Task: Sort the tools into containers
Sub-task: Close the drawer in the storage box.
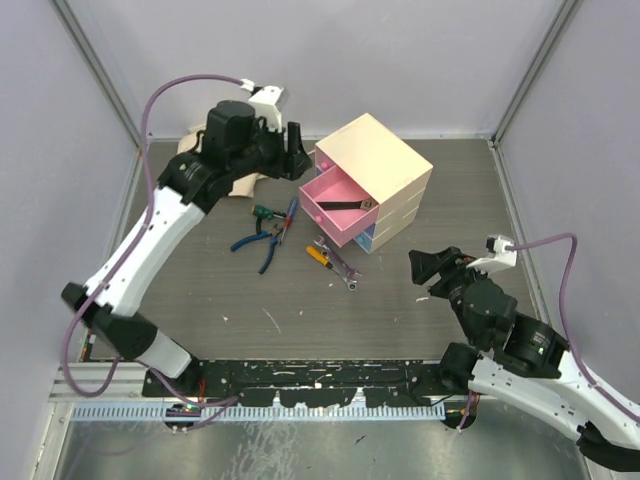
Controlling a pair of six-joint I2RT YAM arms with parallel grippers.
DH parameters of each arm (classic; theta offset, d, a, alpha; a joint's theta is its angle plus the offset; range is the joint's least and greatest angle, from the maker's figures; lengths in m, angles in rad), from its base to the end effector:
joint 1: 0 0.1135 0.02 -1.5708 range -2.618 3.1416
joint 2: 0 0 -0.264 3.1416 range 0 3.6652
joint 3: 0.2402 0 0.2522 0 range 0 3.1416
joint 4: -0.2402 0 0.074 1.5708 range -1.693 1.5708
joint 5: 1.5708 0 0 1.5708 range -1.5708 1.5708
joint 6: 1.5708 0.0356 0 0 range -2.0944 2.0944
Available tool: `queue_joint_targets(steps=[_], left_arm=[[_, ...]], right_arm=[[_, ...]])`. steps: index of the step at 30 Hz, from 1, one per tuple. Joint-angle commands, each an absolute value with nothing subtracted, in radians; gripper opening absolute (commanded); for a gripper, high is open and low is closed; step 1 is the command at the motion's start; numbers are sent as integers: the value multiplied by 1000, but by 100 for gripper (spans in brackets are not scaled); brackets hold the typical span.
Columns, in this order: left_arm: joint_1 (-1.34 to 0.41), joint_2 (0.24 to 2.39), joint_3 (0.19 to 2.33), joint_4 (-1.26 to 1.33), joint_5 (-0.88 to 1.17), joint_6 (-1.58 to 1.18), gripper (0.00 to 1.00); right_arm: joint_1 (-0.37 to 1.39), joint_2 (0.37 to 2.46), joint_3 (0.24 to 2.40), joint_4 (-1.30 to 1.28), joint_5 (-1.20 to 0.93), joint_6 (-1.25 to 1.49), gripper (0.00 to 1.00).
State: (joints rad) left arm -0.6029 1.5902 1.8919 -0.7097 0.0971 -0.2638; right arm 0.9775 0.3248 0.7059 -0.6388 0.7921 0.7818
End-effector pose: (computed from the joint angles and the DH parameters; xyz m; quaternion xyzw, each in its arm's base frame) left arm 0.2794 -0.1966 0.4641 0.1671 0.8182 -0.2672 0.4808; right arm 0.0605 0.0444 0.3193 0.1630 0.7503 0.2391 0.5944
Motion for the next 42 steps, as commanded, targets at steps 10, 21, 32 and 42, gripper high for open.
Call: queue_joint_targets(steps=[10, 21, 32, 42], left_arm=[[-605, 1223, 1463, -520, -11, -288, 67], [-606, 1163, 1306, -522, 8, -342, 70], [-606, 1215, 1216, -398, 150, -397, 64], [-622, 1257, 1177, -265, 199, -384, 61]], right_arm=[[951, 817, 1138, -566, 805, 332, 78], [456, 1208, 1450, -507, 238, 198, 80], [133, 1558, 1722, -484, -142, 205, 79], [15, 1837, 1945, -491, -496, 163, 78]])
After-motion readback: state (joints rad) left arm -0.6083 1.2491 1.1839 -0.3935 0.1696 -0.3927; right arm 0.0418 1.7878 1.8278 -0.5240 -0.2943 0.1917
